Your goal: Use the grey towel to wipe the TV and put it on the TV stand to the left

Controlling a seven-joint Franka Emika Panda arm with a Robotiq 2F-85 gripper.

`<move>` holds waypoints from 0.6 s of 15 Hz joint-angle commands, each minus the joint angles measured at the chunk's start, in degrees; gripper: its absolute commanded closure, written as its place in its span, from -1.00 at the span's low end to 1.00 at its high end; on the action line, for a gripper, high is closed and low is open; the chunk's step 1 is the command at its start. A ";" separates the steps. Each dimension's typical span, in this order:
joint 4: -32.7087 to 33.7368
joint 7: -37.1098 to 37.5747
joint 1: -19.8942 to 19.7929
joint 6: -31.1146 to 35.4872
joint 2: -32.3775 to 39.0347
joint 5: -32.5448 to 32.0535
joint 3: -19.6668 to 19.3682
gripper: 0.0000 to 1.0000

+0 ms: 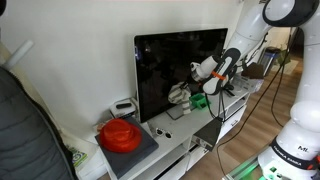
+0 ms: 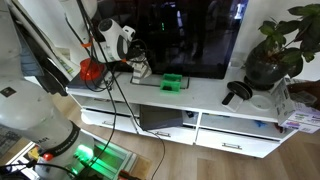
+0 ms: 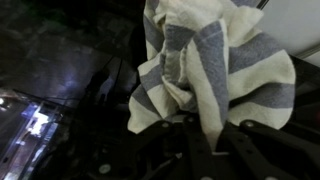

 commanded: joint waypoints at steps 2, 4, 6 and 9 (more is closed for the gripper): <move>3.82 -1.92 2.74 2.23 5.39 3.74 -2.25 0.96; 5.10 -2.48 4.91 2.40 7.48 6.00 -3.92 0.96; 6.18 -2.52 6.97 2.57 9.37 7.84 -5.55 0.96; 6.97 -3.47 7.36 3.99 11.34 11.42 -5.99 0.96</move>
